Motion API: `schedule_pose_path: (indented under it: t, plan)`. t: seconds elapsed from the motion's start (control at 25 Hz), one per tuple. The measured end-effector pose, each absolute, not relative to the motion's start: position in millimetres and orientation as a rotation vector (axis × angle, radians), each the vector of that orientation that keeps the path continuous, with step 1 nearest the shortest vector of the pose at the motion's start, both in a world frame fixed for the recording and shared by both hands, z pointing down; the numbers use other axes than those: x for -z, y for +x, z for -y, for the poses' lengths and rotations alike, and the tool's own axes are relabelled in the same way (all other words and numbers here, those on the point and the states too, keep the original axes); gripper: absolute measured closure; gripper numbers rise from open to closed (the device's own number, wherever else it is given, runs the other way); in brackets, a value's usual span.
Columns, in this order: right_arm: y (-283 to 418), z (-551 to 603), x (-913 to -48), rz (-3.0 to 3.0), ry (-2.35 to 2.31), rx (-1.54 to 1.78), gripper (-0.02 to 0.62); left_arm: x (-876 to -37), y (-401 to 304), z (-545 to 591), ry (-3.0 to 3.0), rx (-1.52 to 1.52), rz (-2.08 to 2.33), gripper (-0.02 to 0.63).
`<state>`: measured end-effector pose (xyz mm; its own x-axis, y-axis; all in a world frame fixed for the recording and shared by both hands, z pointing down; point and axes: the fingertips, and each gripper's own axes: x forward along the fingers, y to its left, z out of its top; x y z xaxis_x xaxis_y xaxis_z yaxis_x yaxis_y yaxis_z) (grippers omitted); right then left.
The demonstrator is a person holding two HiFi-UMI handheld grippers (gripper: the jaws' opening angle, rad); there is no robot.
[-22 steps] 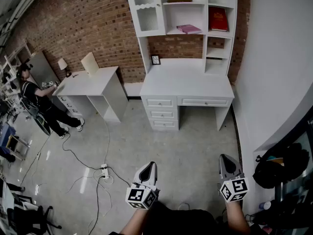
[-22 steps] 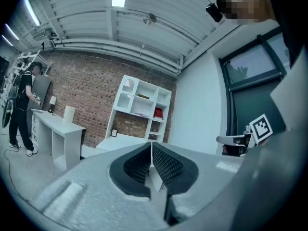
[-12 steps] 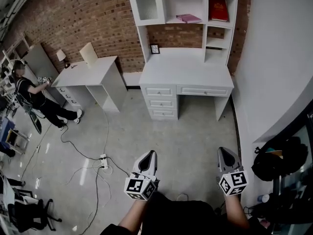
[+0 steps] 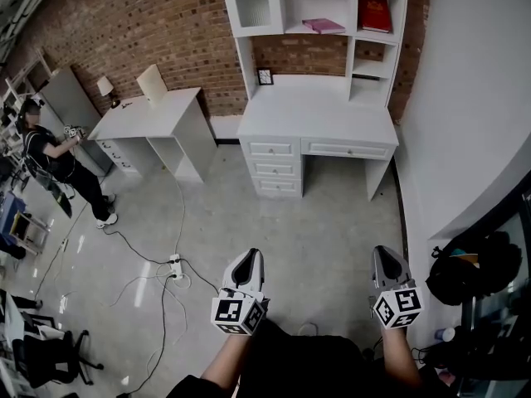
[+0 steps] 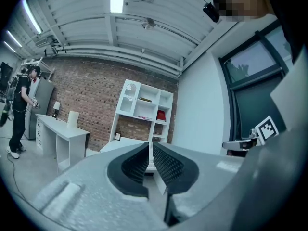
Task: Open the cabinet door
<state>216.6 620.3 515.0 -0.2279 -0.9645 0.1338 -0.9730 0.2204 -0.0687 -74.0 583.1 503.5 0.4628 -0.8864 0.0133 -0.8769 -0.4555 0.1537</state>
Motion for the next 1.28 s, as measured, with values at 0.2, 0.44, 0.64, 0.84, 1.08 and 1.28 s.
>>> schedule_pose_path:
  t: [0.2, 0.44, 0.64, 0.84, 1.08, 1.28]
  plan:
    - [224.6, -622.0, -520.8, 2.378, 1.927, -0.241, 0.48, -505.9, -72.5, -577.7, 2.564, 0.09, 1.518, 0.435]
    - [240.0, -629.1, -524.5, 2.271, 2.041, -0.239, 0.263, -509.4, -81.0, -577.4, 2.564, 0.047, 1.556, 0.295]
    - [253.9, -641.4, -533.4, 2.249, 2.078, -0.242, 0.238, -510.7, -85.0, -586.8, 2.535, 0.126, 1.57, 0.293]
    - [244.8, -646.7, -545.9, 2.31, 1.989, -0.302, 0.239, -502.7, -87.1, -598.8, 2.58, 0.171, 1.571, 0.295]
    - [227.2, -645.6, -565.0, 2.351, 1.869, -0.353, 0.239, -507.6, -84.0, -607.9, 2.592, 0.081, 1.57, 0.295]
    - [224.1, -646.9, -571.5, 2.373, 1.814, -0.389, 0.241, -506.5, -85.4, -612.3, 2.556, 0.095, 1.582, 0.295]
